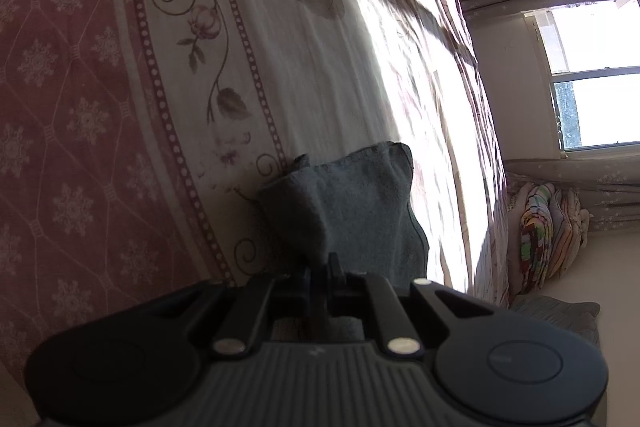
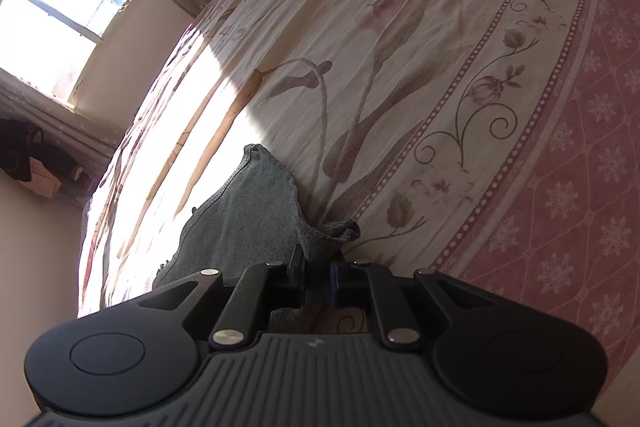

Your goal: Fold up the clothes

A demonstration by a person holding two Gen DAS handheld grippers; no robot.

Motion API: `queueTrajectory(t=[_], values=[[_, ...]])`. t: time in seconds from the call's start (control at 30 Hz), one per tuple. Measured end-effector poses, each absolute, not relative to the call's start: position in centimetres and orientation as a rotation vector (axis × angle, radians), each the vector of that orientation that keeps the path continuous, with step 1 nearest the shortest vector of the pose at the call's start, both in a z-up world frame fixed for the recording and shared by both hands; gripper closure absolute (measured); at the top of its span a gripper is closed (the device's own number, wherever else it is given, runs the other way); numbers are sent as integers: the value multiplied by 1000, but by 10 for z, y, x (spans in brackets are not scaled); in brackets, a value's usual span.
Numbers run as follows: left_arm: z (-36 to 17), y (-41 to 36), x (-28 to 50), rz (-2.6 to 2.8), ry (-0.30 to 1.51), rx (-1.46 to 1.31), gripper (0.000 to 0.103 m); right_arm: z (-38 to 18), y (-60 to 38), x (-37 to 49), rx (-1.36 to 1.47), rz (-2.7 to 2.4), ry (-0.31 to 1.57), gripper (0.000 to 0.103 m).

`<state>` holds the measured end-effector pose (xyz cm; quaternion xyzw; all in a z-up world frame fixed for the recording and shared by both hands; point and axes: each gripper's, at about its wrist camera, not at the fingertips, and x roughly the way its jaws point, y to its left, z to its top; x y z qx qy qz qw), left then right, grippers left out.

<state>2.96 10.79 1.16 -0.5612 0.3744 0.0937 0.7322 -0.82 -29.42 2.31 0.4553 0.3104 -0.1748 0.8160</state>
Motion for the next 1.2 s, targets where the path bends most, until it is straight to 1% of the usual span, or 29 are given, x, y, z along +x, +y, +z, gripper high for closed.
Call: queueTrajectory(t=[0.5, 0.73, 0.87, 0.9, 0.93, 0.97, 1.0, 1.03, 1.07, 1.13, 1.17, 1.2], values=[[7, 112, -63, 196, 872, -1203, 96, 25, -281, -100, 888, -407, 692, 91], [-8, 117, -71, 113, 846, -1143, 95, 11, -270, -113, 778, -416, 692, 91], [-18, 121, -72, 42, 814, -1090, 93, 4, -261, -115, 697, -426, 656, 88], [-18, 121, -73, 28, 801, -1075, 90, 4, -257, -117, 661, -435, 643, 86], [-17, 120, -74, 19, 788, -1045, 88, 5, -254, -118, 626, -448, 628, 78], [-14, 118, -75, 12, 773, -1014, 82, 6, -251, -119, 593, -469, 616, 70], [-9, 114, -77, 20, 753, -975, 76, 7, -249, -121, 559, -493, 604, 65], [-4, 111, -78, 28, 733, -937, 62, 8, -246, -122, 529, -518, 592, 59], [2, 107, -79, 39, 712, -895, 45, 9, -244, -122, 502, -542, 580, 56], [16, 99, -81, 93, 670, -790, 29, 12, -240, -123, 437, -593, 550, 52], [23, 96, -81, 116, 649, -739, 26, 13, -236, -123, 408, -611, 535, 49], [28, 93, -80, 124, 630, -698, 22, 15, -233, -122, 379, -626, 520, 48]])
